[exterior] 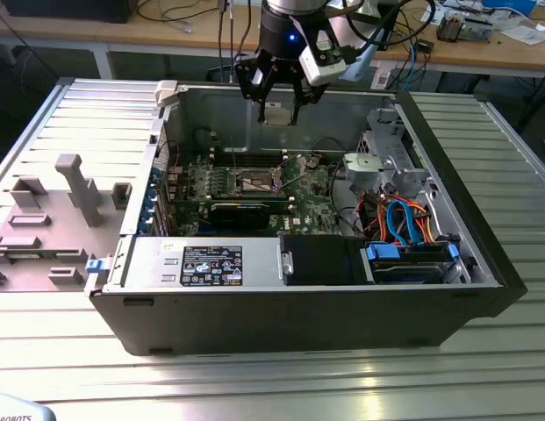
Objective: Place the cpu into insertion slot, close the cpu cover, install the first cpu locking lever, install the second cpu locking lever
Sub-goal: 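Place the cpu into insertion slot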
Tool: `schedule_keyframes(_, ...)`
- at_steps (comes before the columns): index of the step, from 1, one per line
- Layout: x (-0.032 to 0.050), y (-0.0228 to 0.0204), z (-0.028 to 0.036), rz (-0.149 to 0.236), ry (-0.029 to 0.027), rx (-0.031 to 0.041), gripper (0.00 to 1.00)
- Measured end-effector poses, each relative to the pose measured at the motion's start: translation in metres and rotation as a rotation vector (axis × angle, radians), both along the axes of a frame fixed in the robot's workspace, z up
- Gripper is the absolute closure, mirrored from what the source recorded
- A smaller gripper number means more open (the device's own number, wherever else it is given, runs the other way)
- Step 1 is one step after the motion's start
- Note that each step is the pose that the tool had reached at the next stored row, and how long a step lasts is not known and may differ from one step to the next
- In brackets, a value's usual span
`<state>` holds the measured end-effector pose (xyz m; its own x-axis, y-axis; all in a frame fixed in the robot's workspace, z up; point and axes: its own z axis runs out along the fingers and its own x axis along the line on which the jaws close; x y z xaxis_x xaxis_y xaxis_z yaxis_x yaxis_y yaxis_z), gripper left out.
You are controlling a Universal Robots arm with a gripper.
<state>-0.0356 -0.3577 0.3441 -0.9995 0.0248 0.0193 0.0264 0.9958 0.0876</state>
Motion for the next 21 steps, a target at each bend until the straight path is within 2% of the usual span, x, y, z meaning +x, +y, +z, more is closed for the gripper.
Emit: schedule_keyframes(21, 0.0000, 0.0000, -0.0061, 0.000, -0.0001, 0.0001, 0.46)
